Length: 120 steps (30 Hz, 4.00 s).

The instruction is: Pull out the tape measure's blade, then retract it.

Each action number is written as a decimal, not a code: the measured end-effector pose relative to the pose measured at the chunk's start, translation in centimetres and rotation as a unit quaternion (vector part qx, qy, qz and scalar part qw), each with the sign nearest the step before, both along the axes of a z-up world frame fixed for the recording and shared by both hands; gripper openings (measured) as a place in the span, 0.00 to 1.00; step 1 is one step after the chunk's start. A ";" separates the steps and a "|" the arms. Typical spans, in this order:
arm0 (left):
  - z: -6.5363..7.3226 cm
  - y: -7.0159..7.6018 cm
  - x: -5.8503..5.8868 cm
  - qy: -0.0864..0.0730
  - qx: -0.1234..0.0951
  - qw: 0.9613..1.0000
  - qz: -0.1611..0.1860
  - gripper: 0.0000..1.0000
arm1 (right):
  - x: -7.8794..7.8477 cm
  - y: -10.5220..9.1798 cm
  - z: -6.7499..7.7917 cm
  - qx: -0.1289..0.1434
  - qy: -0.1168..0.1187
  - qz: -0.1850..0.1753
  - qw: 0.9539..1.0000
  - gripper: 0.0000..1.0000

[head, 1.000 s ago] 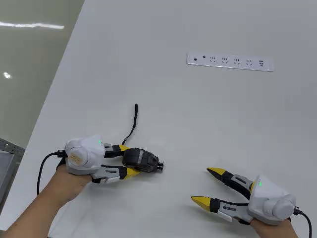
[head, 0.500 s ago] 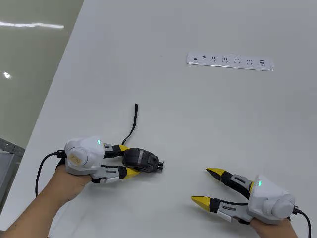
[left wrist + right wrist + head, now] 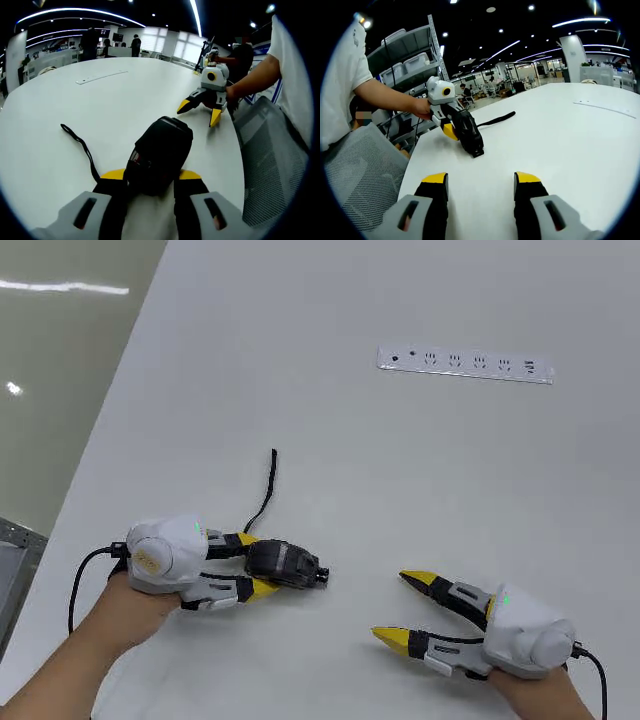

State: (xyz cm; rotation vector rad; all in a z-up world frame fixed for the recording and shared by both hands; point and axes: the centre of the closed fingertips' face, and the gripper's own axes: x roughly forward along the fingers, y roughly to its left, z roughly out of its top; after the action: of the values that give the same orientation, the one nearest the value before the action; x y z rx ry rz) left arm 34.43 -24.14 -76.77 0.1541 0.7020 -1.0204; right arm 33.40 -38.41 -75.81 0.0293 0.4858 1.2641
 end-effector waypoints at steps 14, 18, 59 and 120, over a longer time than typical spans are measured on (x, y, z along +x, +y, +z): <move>0.0 0.0 0.0 0.003 0.002 1.000 -0.008 0.32 | 0.7 2.7 -0.9 0.004 -0.005 0.030 1.000 0.50; 0.0 0.0 0.0 0.005 0.003 1.000 -0.009 0.32 | 0.8 3.3 -1.1 0.005 -0.010 0.036 0.999 0.49; -0.2 0.1 0.1 0.006 0.003 1.000 -0.008 0.32 | 1.1 7.9 -1.6 -0.007 -0.047 0.097 0.994 0.36; -0.2 0.2 0.0 0.003 0.002 1.000 -0.008 0.29 | 1.2 8.9 -2.2 -0.018 -0.077 0.132 0.988 0.12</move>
State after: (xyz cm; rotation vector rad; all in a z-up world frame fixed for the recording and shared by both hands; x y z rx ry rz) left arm 34.39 -23.97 -76.96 0.1600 0.7084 -1.0346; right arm 34.58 -29.51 -78.00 -0.1677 0.3861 1.5029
